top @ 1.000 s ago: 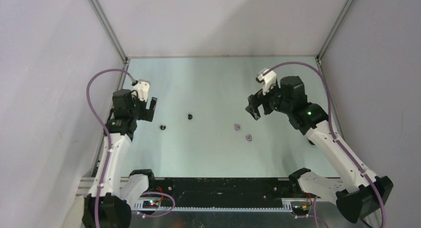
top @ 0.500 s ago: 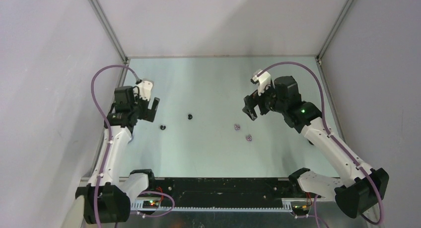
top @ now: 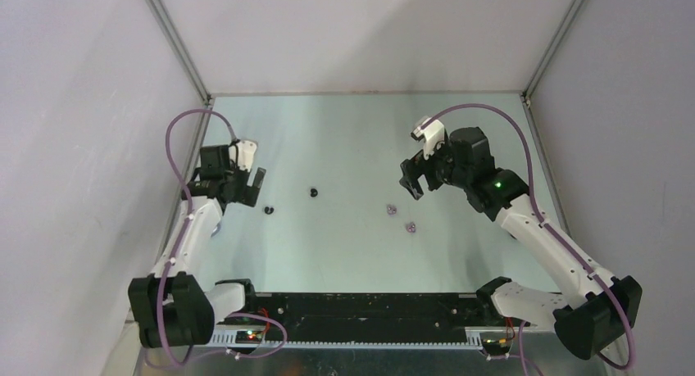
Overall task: Insert the wireless bluetooth earbuds into the charging case
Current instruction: Pick up the charging case at the center of the board.
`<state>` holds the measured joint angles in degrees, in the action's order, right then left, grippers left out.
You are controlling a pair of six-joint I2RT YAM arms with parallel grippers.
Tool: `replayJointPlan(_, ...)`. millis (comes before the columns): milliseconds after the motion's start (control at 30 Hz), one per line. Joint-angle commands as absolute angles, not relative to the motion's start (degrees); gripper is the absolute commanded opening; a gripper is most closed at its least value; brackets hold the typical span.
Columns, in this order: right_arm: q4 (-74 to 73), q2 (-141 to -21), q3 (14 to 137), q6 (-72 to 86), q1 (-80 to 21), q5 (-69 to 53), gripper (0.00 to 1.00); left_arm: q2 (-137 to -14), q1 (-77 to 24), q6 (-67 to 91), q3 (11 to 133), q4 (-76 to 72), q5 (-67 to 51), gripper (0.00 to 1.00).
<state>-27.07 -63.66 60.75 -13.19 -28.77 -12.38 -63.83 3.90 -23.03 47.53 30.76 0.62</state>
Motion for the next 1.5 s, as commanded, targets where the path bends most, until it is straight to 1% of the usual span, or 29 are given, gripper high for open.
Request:
replayJointPlan(0, -24.53, -63.28, 60.69, -13.63, -28.74, -11.43, 0.95, -66.52, 4.43, -24.26, 47.51, 28.95, 7.32, 0.99)
replayJointPlan(133, -24.57, -63.56, 60.65, -13.17, -28.34, -11.85, 0.95, -68.04, 7.15, -24.85, 48.13, 30.4, 9.33, 0.99)
replayJointPlan(300, -24.69, -64.05, 60.68, -12.65, -28.11, -12.89, 0.94, -69.97, 16.51, -24.78, 50.77, 34.06, 2.98, 0.99)
replayJointPlan(467, -24.77, -64.03, 60.7, -12.23, -28.1, -13.45, 0.94, -70.04, 21.49, -27.07, 48.99, 34.03, 0.47, 0.99)
replayJointPlan(633, -24.7, -63.66, 60.7, -12.22, -27.84, -13.36, 0.94, -69.87, 22.63, -30.11, 45.56, 32.57, 1.36, 0.99)
replayJointPlan(833, -24.69, -63.76, 60.7, -12.11, -27.66, -13.49, 0.94, -73.07, 25.29, -33.17, 42.88, 31.11, 0.49, 0.99)
replayJointPlan(1000, -24.7, -63.8, 60.72, -12.04, -27.61, -13.33, 0.94, -76.46, 28.13, -34.45, 42.38, 29.93, -4.24, 0.99)
replayJointPlan(1233, -24.61, -63.81, 60.65, -11.7, -27.21, -13.33, 0.94, -81.2, 29.2, -35.01, 42.97, 30.9, -9.21, 0.99)
replayJointPlan(1467, -24.58, -63.56, 60.72, -11.43, -26.63, -13.78, 0.94, -78.93, 29.39, -34.7, 41.39, 32.6, -11.74, 0.99)
